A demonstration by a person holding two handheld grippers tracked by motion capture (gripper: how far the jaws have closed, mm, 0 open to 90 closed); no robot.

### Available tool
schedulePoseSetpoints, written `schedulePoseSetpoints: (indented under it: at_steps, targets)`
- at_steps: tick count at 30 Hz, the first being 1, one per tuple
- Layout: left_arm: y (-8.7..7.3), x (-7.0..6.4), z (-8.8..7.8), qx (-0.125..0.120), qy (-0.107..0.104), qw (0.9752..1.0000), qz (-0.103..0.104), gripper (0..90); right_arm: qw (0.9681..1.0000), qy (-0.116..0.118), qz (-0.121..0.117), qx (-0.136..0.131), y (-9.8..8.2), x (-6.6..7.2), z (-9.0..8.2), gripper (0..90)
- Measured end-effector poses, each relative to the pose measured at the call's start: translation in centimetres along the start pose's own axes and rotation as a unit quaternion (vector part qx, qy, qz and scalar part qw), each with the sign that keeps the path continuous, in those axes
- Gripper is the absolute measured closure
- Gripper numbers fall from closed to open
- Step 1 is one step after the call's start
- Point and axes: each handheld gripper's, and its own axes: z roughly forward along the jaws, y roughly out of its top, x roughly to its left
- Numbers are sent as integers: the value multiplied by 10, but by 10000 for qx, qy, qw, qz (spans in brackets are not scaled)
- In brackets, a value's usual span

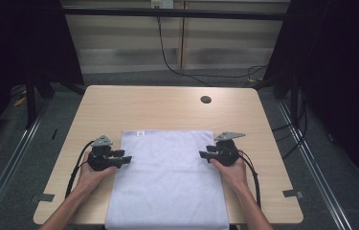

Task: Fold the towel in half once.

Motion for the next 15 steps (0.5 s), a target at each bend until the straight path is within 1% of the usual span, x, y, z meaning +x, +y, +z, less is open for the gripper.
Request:
schedulePoseSetpoints:
  at_steps: [1, 2, 3, 5, 6, 7, 8, 9, 11, 12, 13, 14, 15]
  targets:
    - [0, -1, 0, 14, -41, 10000, -6, 511, 10000, 0, 0, 0, 0, 0, 0, 551]
    - [-1, -2, -1, -8, -28, 10000, 21, 503, 9999, -19, -41, 93, -2, 1, 1, 545]
    - [-3, -4, -2, 18, -104, 9999, 70, 502, 9999, -45, -85, 74, -7, 3, 1, 541]
    - [-4, -5, -3, 58, -144, 9999, 70, 502, 9999, -48, -89, 62, -9, 4, 0, 541]
    - [-5, -7, -5, 60, -146, 9998, 111, 502, 10000, -46, -47, 34, -11, 5, -1, 540]
    - [-7, -9, -7, 79, -187, 9997, 117, 502, 9998, -69, -147, 116, -14, 9, -6, 541]
    - [-11, -15, -11, 94, -213, 9996, 184, 503, 9996, -89, -204, 156, -16, 11, -9, 541]
    - [-11, -15, -11, 94, -213, 9996, 184, 503, 9996, -89, -204, 156, -16, 11, -9, 541]
    - [-16, -21, -15, 97, -264, 9994, 178, 503, 9995, -85, -237, 212, -21, 14, -17, 541]
    - [-20, -25, -18, 109, -302, 9993, 164, 503, 9994, -74, -251, 222, -24, 16, -19, 540]
    - [-22, -28, -20, 105, -328, 9992, 190, 502, 9992, -41, -302, 262, -31, 21, -27, 540]
    - [-25, -32, -22, 96, -365, 9991, 187, 502, 9992, -41, -302, 262, -31, 21, -27, 540]
    - [-28, -37, -25, 128, -437, 9989, 138, 503, 9991, -27, -318, 278, -34, 24, -31, 540]
